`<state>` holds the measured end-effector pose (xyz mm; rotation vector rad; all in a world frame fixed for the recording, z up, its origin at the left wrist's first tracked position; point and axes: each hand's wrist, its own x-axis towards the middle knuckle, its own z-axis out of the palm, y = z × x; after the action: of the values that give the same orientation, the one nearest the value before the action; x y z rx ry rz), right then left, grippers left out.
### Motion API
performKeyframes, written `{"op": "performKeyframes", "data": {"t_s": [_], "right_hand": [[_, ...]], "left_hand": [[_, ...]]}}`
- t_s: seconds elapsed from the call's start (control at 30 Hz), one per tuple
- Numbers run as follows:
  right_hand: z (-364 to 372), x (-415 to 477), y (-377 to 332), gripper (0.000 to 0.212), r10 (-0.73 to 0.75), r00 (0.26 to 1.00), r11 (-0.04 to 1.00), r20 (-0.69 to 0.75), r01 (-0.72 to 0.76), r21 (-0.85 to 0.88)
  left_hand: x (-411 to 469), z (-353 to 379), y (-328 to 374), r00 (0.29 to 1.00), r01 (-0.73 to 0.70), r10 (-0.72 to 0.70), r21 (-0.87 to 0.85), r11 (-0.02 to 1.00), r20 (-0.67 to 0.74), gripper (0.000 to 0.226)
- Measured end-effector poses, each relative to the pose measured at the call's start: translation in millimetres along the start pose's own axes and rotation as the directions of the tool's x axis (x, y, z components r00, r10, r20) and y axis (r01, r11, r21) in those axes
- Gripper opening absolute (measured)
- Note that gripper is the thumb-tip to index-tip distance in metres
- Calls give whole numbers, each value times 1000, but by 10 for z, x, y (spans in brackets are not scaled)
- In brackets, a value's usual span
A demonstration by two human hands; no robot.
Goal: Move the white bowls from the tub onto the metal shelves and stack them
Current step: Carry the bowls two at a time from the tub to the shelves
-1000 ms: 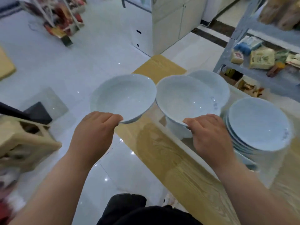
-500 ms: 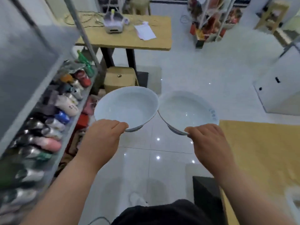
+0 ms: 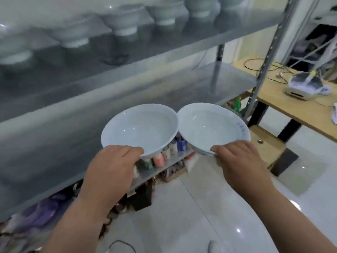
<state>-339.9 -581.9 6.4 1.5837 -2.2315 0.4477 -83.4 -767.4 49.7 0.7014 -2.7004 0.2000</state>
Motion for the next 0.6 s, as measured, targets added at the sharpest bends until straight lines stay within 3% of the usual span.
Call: {"op": "performKeyframes", "data": {"t_s": [0.17, 0.33, 0.5, 0.6], "right_hand": [[-44, 1208, -57, 54, -280, 952, 950, -122, 293, 109], [-140, 2097, -279, 44, -457, 840, 848, -293, 511, 143], [-296, 2628, -627, 22, -515, 726, 736, -456, 647, 200], [-360, 2800, -821, 16, -541, 694, 704, -475, 682, 196]], "left_hand": [[198, -608, -247, 961, 269, -254, 162, 950, -104, 45], [188, -1016, -462, 894, 440, -387, 285, 852, -225, 40], [220, -1295, -676, 823, 551, -453, 294, 781, -342, 27], [226, -1419, -816, 803, 578, -468, 287, 764, -369, 21]]}}
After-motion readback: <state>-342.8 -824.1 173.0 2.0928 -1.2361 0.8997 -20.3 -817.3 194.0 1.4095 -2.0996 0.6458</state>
